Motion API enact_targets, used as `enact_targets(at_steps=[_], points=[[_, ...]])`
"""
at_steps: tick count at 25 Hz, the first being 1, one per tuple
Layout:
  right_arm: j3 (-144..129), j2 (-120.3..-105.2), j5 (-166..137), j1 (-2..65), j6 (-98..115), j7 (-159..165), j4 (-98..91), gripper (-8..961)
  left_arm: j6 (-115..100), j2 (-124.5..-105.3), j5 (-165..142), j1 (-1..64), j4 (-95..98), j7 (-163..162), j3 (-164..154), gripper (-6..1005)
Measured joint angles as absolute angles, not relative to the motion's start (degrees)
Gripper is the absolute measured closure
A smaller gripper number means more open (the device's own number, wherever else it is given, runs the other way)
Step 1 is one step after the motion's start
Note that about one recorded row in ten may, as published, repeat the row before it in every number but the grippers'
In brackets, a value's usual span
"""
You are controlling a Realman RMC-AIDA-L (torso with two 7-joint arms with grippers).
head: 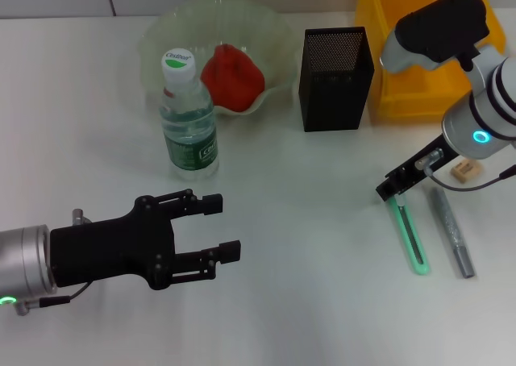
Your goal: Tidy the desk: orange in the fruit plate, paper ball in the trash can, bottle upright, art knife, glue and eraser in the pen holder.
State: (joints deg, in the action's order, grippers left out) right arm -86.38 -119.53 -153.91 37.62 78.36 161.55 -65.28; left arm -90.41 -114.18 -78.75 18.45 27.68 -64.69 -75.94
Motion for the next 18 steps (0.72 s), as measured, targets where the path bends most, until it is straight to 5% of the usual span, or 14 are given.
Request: enact_targets(at_steps=[12, 18], points=[[-87.0, -119.53, -153.6, 37.7, 77.7, 161.3, -64.7, 628, -90.3, -114.51, -79.3, 18.4, 27.6, -64.7, -75.9, 243], [-87.0, -119.53, -153.6, 37.6, 77.8, 160.4, -65.1, 766, -90.2, -114.88, -80.2, 18.4, 27.6, -64.7, -75.9, 243]])
